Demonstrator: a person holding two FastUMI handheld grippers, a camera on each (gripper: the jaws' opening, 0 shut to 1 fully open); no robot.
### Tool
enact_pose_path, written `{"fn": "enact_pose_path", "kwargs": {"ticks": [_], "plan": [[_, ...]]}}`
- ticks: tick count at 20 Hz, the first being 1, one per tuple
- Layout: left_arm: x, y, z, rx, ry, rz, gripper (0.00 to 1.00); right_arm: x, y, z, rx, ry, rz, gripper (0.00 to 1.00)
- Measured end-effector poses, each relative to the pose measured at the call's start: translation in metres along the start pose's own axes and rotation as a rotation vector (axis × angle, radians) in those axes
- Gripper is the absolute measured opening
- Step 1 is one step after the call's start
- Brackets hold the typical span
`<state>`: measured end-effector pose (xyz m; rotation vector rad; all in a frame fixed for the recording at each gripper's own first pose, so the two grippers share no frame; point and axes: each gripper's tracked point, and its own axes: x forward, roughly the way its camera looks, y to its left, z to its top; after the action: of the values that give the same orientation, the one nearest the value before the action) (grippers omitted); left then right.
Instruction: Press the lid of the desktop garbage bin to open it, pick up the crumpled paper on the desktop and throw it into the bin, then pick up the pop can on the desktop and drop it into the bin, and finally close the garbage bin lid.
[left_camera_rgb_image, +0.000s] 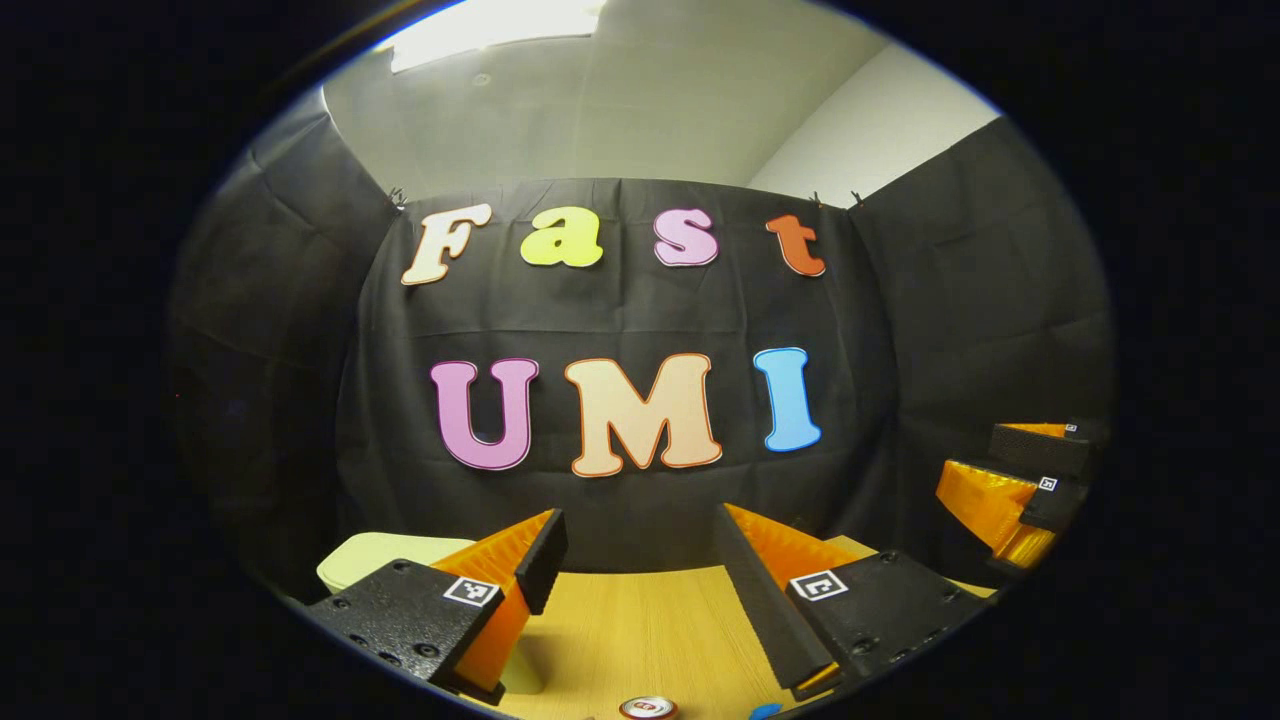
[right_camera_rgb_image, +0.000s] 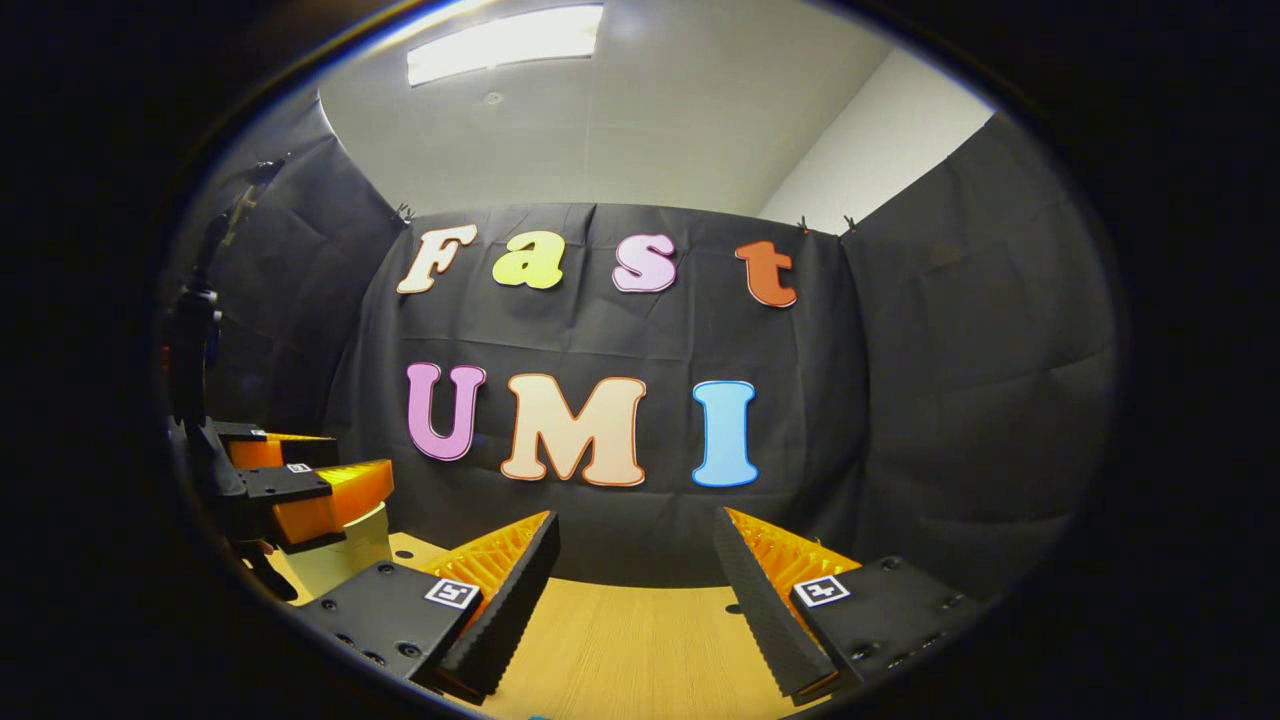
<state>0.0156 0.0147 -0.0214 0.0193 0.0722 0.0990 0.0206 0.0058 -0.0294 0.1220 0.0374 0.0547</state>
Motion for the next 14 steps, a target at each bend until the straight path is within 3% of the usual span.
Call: {"fn": "enact_pose_path", "kwargs": {"ticks": [1, 3, 4, 5, 6, 9, 13, 14], "plan": [[-0.001, 0.002, 0.0, 0.002, 0.0, 0.0, 0.91, 0.001, 0.002, 0.001, 0.002, -0.003, 0.003, 1.0], [-0.001, 0.009, 0.005, 0.019, -0.006, 0.008, 0.79, 0.003, 0.008, 0.002, 0.005, -0.007, 0.014, 1.0], [-0.001, 0.012, 0.006, 0.025, -0.01, 0.012, 0.65, 0.003, 0.012, 0.001, 0.005, -0.007, 0.021, 0.98], [-0.001, 0.013, 0.008, 0.025, -0.012, 0.009, 0.59, 0.003, 0.015, 0.0, 0.003, -0.006, 0.028, 0.98], [-0.004, 0.013, 0.008, 0.019, -0.012, 0.001, 0.43, 0.003, 0.018, -0.001, 0.0, -0.005, 0.035, 0.98], [-0.006, 0.016, 0.006, 0.005, -0.003, -0.005, 0.31, 0.001, 0.028, -0.002, -0.002, -0.003, 0.057, 0.98], [-0.009, 0.038, 0.003, -0.022, 0.002, 0.054, 0.0, 0.001, 0.035, 0.001, -0.019, -0.011, 0.069, 1.0], [-0.009, 0.041, -0.001, -0.032, 0.005, 0.056, 0.0, 0.002, 0.036, 0.0, -0.018, -0.009, 0.069, 0.98]]}}
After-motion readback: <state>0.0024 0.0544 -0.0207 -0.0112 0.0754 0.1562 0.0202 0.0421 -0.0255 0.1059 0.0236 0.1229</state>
